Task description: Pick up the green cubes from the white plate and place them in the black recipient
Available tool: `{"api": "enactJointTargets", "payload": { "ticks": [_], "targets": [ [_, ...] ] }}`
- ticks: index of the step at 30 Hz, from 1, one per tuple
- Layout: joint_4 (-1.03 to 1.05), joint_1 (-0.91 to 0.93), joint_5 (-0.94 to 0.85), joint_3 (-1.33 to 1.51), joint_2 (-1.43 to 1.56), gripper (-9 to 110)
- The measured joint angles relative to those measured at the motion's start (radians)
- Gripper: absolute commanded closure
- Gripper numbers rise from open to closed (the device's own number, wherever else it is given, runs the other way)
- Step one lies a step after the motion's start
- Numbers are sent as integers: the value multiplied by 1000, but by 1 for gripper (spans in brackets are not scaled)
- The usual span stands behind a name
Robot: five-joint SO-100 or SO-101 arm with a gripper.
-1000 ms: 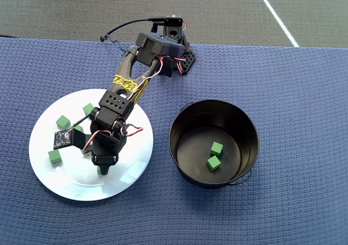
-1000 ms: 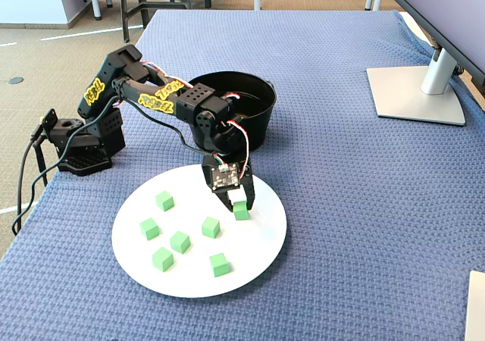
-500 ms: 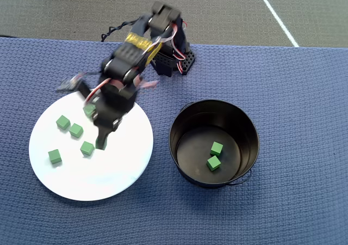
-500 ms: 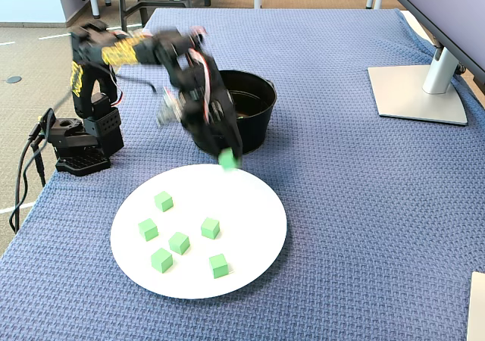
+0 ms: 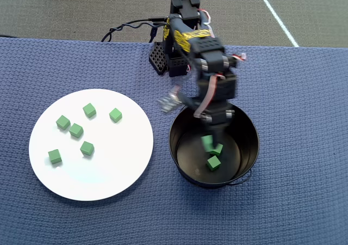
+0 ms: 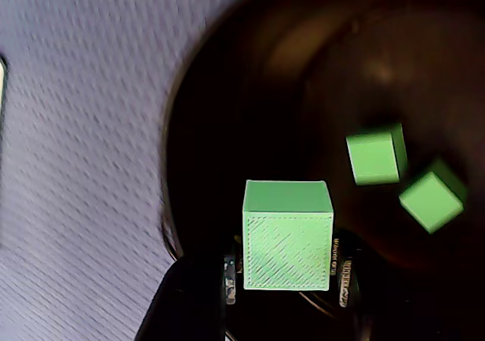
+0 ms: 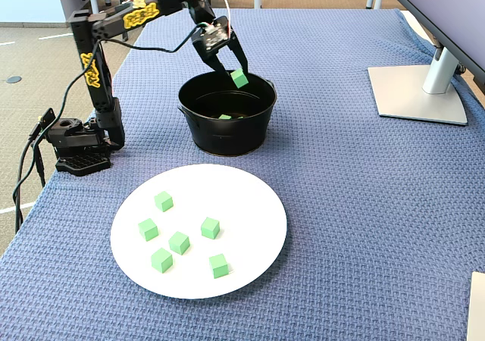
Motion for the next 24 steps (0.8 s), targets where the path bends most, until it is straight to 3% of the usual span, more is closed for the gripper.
{"api": "enactJointTargets", "payload": {
  "ticks": [1, 4, 11, 24],
  "targets": [
    [-2, -25, 2, 3, -14, 76],
    [-12, -66, 5, 9, -46, 74],
    [-2, -3, -2, 0, -46, 80],
    [66, 666, -267, -175, -195, 84]
  ]
}}
